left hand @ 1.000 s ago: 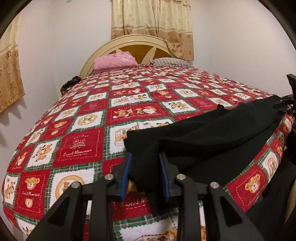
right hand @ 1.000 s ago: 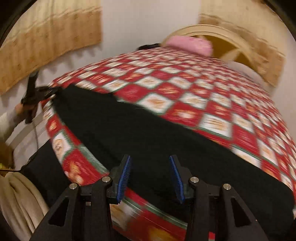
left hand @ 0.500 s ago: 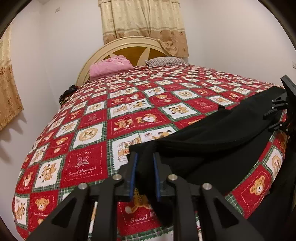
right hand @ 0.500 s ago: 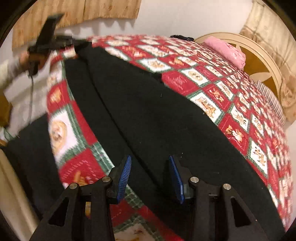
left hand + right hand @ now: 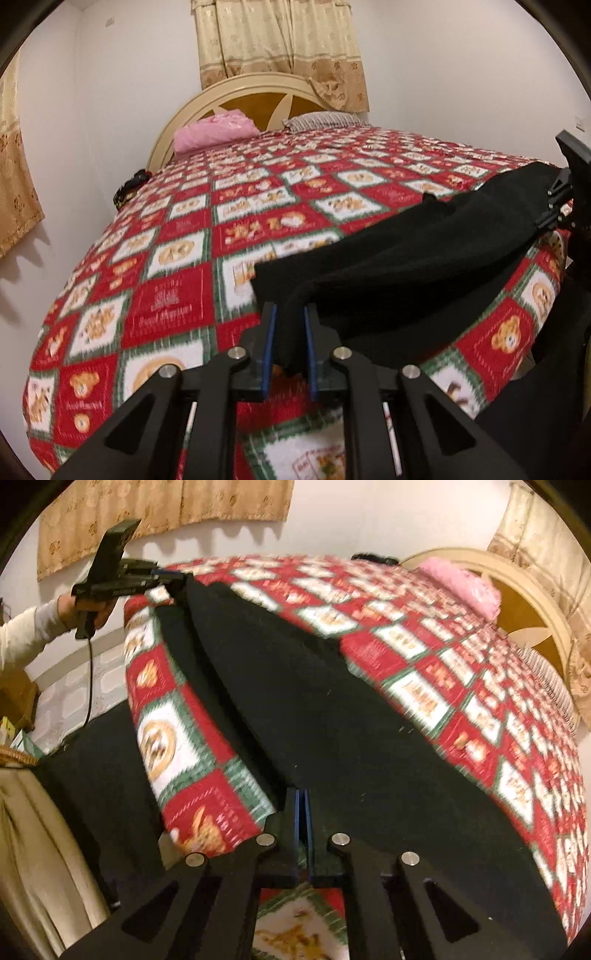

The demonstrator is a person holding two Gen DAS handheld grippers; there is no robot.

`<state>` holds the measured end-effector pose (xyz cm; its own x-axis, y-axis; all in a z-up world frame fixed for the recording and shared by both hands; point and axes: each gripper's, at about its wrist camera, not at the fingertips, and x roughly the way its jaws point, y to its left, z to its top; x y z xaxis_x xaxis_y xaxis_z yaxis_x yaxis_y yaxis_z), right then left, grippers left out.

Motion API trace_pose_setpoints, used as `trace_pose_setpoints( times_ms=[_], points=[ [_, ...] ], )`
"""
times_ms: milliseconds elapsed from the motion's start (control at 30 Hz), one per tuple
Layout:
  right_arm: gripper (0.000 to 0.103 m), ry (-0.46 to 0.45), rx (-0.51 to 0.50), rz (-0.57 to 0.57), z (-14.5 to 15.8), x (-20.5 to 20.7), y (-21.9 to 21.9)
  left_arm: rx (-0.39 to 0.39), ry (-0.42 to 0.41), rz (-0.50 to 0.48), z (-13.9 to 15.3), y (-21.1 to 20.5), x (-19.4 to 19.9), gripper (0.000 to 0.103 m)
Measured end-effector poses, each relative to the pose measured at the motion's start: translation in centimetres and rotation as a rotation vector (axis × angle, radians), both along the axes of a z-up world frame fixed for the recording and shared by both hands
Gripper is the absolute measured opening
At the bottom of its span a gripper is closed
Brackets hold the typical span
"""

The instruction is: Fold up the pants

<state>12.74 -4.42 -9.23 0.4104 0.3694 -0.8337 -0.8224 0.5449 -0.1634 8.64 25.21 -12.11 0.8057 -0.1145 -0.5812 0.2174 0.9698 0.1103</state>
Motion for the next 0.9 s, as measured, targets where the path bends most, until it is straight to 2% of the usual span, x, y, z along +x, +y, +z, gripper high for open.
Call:
trace_pose_setpoints(
  times_ms=[100,133,233,300,433,567,600,667,700,733,767,900],
  points=[
    [0.002,0.023,-0.026,0.015,-1.6,-0.6,0.2,-0.004,-0.001,0.005,-0.2,0.0,-0.7,0.016],
    [0.002,0.022,-0.028,0.012,-1.7,-0.6,0.1,0.007,-0.002,0.014,-0.3,0.0,-0.8,0.021],
    [0.002,0.043,-0.014,0.003,-1.8,-0.1,-0.1,0.020,0.014,0.027,-0.6,0.3,-1.0,0.025],
    [0.002,0.044,-0.023,0.009,-1.9,0.1,0.0,0.059,0.023,0.039,-0.8,0.5,-1.4,0.029],
    [0.003,0.021,-0.046,0.034,-2.0,-0.4,0.1,0.143,0.069,0.136,-1.7,2.8,-3.0,0.030],
    [0.007,0.043,-0.041,0.051,-1.7,-0.3,-0.4,0.110,0.073,0.253,-1.5,5.6,-3.9,0.030],
    [0.010,0.049,-0.036,0.048,-1.3,-0.2,-0.7,0.083,0.052,0.266,-0.9,5.6,-4.2,0.030],
    [0.027,0.051,-0.020,0.049,-0.5,0.0,-1.0,0.029,-0.010,0.260,0.7,4.8,-4.4,0.032],
    [0.042,0.054,-0.004,0.050,0.2,0.2,-1.3,0.005,-0.029,0.241,1.3,4.2,-4.2,0.034],
    [0.048,0.060,0.014,0.048,0.7,0.4,-1.4,-0.015,-0.054,0.215,1.9,3.3,-3.8,0.040],
    [0.051,0.067,0.039,0.043,1.2,0.7,-1.6,-0.027,-0.074,0.188,2.4,2.2,-3.4,0.045],
    [0.051,0.094,0.145,0.001,2.9,2.7,-1.2,-0.069,-0.081,0.074,2.8,-1.9,-0.5,0.046]
  ],
)
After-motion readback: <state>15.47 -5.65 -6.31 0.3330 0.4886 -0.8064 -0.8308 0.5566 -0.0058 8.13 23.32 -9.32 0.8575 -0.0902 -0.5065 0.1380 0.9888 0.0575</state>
